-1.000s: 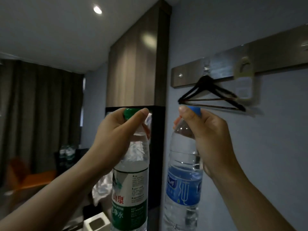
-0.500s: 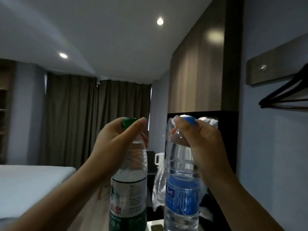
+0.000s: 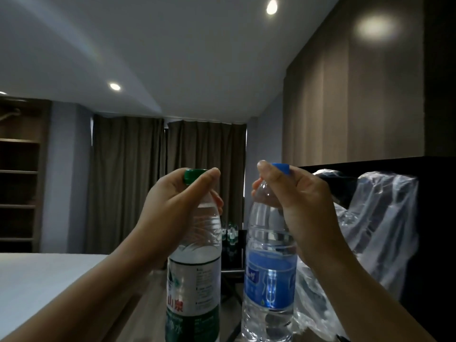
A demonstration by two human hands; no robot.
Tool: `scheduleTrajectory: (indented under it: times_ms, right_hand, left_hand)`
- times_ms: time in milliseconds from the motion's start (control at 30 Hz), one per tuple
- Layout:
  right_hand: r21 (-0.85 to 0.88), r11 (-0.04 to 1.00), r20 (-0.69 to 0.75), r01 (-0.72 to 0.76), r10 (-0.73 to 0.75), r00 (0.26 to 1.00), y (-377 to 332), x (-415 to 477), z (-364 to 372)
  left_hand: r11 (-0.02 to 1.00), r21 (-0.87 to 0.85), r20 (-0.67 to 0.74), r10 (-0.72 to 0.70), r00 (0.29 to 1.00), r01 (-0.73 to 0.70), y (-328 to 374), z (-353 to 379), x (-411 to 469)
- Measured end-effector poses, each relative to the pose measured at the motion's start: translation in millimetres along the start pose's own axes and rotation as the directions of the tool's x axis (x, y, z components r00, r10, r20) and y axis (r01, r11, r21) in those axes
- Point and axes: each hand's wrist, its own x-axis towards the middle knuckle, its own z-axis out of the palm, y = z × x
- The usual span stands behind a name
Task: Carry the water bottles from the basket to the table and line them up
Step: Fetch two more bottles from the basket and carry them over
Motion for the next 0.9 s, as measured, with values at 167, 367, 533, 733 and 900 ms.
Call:
scheduleTrajectory:
  times_ms: [167, 367, 533, 733, 900]
  right_hand:
    - [-0.012, 1.000, -0.025, 0.019, -0.019, 1.000, 56.6, 34.8, 34.5]
    - [-0.005, 1.000, -0.015, -0.012, 0.012, 1.000, 142.5, 82.3, 58.6]
    - [0.054, 0.998, -0.008, -0.021, 0.022, 1.000, 221.2, 127.4, 63.5]
    - [0.003, 0.999, 0.017, -0.034, 0.034, 0.999, 308.2, 194.0, 69.4]
    - [-0.017, 0.999, 0.016, -0.045, 0.045, 0.999, 374.6, 235.4, 83.8]
  left_hand:
    - [0.999, 0.043, 0.005, -0.014, 1.000, 0.013, -61.1, -28.9, 46.8]
    - [0.998, 0.059, -0.005, -0.018, 1.000, 0.018, -140.9, -39.8, 104.7]
    - [0.993, 0.116, 0.001, 0.012, 1.000, -0.012, -214.8, -32.0, 157.7]
    - [0.988, 0.150, -0.008, 0.038, 0.999, -0.036, -293.3, -25.0, 230.3]
    - [0.987, 0.154, -0.015, 0.036, 0.999, -0.034, -358.4, -25.6, 278.7]
